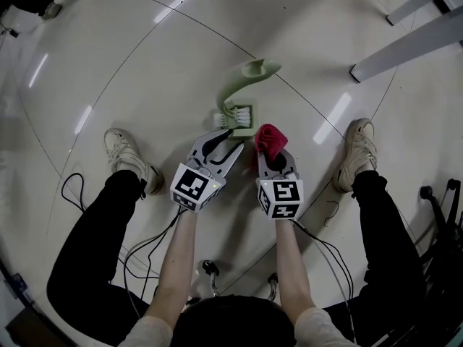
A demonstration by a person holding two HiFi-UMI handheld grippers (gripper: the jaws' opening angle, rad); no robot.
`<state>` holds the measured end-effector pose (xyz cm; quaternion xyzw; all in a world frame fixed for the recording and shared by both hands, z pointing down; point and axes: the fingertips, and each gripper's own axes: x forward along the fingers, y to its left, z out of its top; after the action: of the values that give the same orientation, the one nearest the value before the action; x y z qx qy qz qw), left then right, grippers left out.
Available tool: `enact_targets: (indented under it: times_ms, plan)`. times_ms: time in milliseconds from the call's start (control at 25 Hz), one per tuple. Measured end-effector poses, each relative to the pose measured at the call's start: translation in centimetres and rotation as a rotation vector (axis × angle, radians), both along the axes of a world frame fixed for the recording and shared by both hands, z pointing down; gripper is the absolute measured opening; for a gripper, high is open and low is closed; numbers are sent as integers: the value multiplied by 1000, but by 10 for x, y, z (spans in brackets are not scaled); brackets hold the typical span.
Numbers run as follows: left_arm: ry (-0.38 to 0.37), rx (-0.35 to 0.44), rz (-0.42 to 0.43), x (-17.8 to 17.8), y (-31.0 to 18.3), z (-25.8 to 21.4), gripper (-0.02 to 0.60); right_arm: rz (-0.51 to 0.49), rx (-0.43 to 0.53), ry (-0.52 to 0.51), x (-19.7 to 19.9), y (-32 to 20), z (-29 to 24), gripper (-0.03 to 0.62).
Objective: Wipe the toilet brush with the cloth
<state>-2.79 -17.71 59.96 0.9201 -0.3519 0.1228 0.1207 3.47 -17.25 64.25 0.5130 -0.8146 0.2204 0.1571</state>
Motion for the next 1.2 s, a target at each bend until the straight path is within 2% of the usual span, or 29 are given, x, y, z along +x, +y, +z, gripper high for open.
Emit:
enact_targets:
  times_ms: [360, 440, 600, 760, 880, 960, 1040, 1200]
  plan:
    - [35, -17, -35, 7, -4, -1, 123, -50, 15, 40, -4, -11, 2, 32]
    - [52, -35, -16, 13, 3, 0, 123, -49, 29, 57, -1, -21, 1, 32]
    - [31, -52, 16, 34, 19, -1, 123, -58, 78, 91, 4, -45, -13, 32]
    - [112, -62, -142, 13, 31, -15, 123, -44, 101, 112, 10, -49, -25, 32]
    - [130, -31, -278, -30, 27, -23, 123, -26, 89, 117, 13, -34, -29, 32]
    - [134, -36, -339, -57, 9, -16, 123, -11, 65, 98, 10, -18, -29, 32]
    - [112, -63, -312, -68, -9, -2, 123, -2, 30, 62, 4, -3, -23, 32]
    - [91, -143, -108, -51, -18, 12, 123, -33, -17, 33, -11, 12, -8, 32]
